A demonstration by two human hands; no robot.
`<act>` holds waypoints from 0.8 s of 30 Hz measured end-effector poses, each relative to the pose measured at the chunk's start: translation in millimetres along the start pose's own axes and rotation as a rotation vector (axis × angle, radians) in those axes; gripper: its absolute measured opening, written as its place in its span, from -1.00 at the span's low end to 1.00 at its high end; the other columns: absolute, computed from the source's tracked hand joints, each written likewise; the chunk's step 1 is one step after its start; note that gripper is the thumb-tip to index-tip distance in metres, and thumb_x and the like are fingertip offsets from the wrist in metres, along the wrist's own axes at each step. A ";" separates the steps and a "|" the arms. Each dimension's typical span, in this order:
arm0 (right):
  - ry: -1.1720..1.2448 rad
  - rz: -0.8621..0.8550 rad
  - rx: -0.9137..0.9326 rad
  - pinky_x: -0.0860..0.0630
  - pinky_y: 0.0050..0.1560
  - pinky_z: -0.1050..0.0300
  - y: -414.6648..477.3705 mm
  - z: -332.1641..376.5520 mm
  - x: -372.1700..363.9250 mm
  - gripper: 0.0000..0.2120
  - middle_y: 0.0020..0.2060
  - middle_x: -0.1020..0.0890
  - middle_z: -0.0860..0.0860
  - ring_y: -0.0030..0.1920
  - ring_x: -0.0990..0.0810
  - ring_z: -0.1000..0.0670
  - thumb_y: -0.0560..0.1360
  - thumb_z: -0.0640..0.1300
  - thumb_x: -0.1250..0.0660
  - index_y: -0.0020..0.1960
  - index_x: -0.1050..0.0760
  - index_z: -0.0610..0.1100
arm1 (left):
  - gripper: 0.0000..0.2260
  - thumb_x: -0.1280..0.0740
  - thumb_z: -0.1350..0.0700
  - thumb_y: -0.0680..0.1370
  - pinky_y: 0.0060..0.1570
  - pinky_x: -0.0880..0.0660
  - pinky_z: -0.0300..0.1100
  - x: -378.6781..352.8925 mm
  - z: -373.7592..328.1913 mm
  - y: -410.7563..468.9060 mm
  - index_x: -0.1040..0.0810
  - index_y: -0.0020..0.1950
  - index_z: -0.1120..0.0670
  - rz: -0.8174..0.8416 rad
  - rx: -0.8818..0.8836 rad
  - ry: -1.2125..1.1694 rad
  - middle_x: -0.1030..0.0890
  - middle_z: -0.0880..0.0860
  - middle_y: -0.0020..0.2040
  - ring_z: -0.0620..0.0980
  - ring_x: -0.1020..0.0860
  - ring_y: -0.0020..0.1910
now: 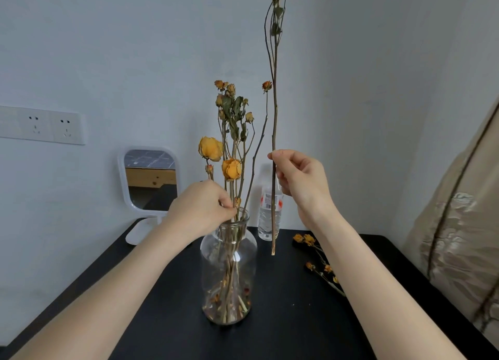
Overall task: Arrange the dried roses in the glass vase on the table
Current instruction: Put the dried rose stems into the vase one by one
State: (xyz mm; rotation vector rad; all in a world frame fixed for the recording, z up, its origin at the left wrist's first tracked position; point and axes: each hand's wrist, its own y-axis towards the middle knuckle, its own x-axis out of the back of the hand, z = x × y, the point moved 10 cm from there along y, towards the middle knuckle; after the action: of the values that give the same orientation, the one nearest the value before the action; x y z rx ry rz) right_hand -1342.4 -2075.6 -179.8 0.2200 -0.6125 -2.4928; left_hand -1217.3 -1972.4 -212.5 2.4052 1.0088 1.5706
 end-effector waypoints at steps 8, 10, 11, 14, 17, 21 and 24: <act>0.031 -0.022 0.045 -0.30 -0.51 0.41 1.8 6.9 3.5 -0.85 -0.58 -0.45 0.18 -0.55 -0.36 0.21 0.56 -0.13 -0.26 -0.12 -0.59 -0.06 | -0.81 -0.38 -0.10 0.38 -0.35 -0.35 -0.36 23.8 33.9 -57.7 -0.48 -0.18 -0.01 -0.537 0.000 -0.335 -0.45 -0.11 -0.48 -0.13 -0.49 -0.41; 0.057 -0.024 0.068 -0.28 -0.53 0.39 3.2 12.2 1.9 -0.85 -0.58 -0.44 0.17 -0.57 -0.32 0.19 0.56 -0.14 -0.25 -0.12 -0.58 -0.06 | -0.59 -0.36 -0.22 0.28 -0.22 -0.37 -0.38 5.3 50.2 -60.8 -0.42 -0.02 -0.01 -0.474 0.088 -0.459 -0.48 -0.12 -0.21 -0.14 -0.49 -0.21; 0.073 -0.024 0.082 -0.26 -0.53 0.39 4.3 15.6 0.7 -0.84 -0.58 -0.44 0.16 -0.57 -0.30 0.19 0.57 -0.15 -0.25 -0.12 -0.58 -0.07 | -0.46 -0.36 -0.26 0.22 -0.11 -0.38 -0.38 -7.5 56.9 -59.7 -0.38 0.08 -0.02 -0.410 0.133 -0.514 -0.47 -0.12 -0.07 -0.16 -0.48 -0.09; 0.104 -0.025 0.120 -0.26 -0.54 0.38 8.3 26.0 -4.7 -0.85 -0.58 -0.43 0.16 -0.57 -0.29 0.19 0.57 -0.17 -0.24 -0.10 -0.56 -0.11 | -0.14 -0.39 -0.30 0.12 0.21 -0.28 -0.25 -44.5 65.5 -51.8 -0.24 0.34 -0.06 -0.199 0.209 -0.608 -0.37 -0.13 0.25 -0.17 -0.37 0.20; 0.115 -0.029 0.145 -0.27 -0.53 0.39 12.4 32.8 -11.5 -0.87 -0.56 -0.44 0.16 -0.56 -0.31 0.20 0.57 -0.19 -0.23 -0.10 -0.54 -0.13 | -0.08 -0.40 -0.29 0.11 0.16 -0.24 -0.26 -66.6 61.0 -40.4 -0.18 0.41 -0.08 -0.084 0.221 -0.646 -0.34 -0.19 0.29 -0.21 -0.32 0.23; 0.093 -0.030 0.160 -0.29 -0.51 0.39 15.5 34.8 -15.9 -0.85 -0.47 -0.44 0.07 -0.52 -0.33 0.19 0.58 -0.19 -0.22 -0.12 -0.52 -0.09 | -0.13 -0.41 -0.36 0.08 0.01 -0.34 -0.41 -70.5 53.4 -25.7 -0.26 0.32 -0.12 -0.077 0.211 -0.739 -0.44 -0.26 0.16 -0.23 -0.42 0.11; 0.077 -0.023 0.173 -0.29 -0.51 0.39 16.6 34.5 -15.4 -0.86 -0.46 -0.43 0.06 -0.53 -0.33 0.19 0.58 -0.19 -0.22 -0.11 -0.52 -0.10 | -0.23 -0.40 -0.36 0.09 -0.09 -0.36 -0.41 -63.2 46.2 -11.8 -0.30 0.23 -0.14 -0.102 0.196 -0.757 -0.49 -0.28 0.05 -0.23 -0.48 0.03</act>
State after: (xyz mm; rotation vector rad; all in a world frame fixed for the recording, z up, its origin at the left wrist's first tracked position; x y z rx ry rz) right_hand -1331.3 -2066.2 -141.2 0.3883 -0.7981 -2.4414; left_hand -1199.6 -1987.2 -288.3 2.6540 1.1015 0.4415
